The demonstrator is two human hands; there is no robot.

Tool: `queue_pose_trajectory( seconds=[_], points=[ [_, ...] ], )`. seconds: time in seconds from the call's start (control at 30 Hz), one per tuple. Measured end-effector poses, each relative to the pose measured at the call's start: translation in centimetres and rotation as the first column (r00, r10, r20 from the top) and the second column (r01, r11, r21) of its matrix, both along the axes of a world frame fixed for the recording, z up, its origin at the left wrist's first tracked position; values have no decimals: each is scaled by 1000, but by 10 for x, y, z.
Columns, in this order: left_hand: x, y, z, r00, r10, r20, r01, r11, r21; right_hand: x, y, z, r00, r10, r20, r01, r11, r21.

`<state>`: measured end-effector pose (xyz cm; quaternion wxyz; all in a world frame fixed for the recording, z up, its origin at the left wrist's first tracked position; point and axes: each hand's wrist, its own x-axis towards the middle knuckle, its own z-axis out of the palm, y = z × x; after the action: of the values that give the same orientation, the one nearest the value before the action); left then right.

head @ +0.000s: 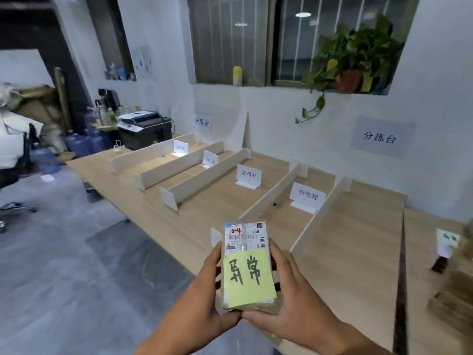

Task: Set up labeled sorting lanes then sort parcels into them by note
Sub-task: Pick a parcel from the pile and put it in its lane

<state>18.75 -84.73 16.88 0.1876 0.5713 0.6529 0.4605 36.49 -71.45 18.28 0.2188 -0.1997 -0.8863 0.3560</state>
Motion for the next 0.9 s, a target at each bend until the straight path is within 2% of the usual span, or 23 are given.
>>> queue_pose_trajectory(
  seconds=[0.27, 0.37, 0.47, 0.67, 0.8, 0.9],
  points=[
    [-183, -29, 12, 998, 67, 4, -67, 997, 27, -188, -18, 17, 999, 19, 29, -21, 997, 79],
    [-245, -22, 10, 996, 92, 10, -92, 995, 28, -254, -12, 16, 999, 34, 5, -35, 997, 64],
    [-309, -2, -1, 996, 86, 30, -87, 996, 19, -323, 7, 0, 997, 54, -50, -52, 998, 37],
    [-454, 54, -24, 993, 105, 49, -103, 994, -39, -475, 71, -40, 992, 109, -58, -110, 994, -22],
    [-556, 83, -25, 986, 165, 24, -161, 981, -112, -579, 106, -43, 990, 124, -67, -128, 989, -74],
    [-629, 106, -20, 984, 177, 18, -174, 979, -109, -655, 128, -37, 990, 123, -61, -129, 987, -92]
  ],
)
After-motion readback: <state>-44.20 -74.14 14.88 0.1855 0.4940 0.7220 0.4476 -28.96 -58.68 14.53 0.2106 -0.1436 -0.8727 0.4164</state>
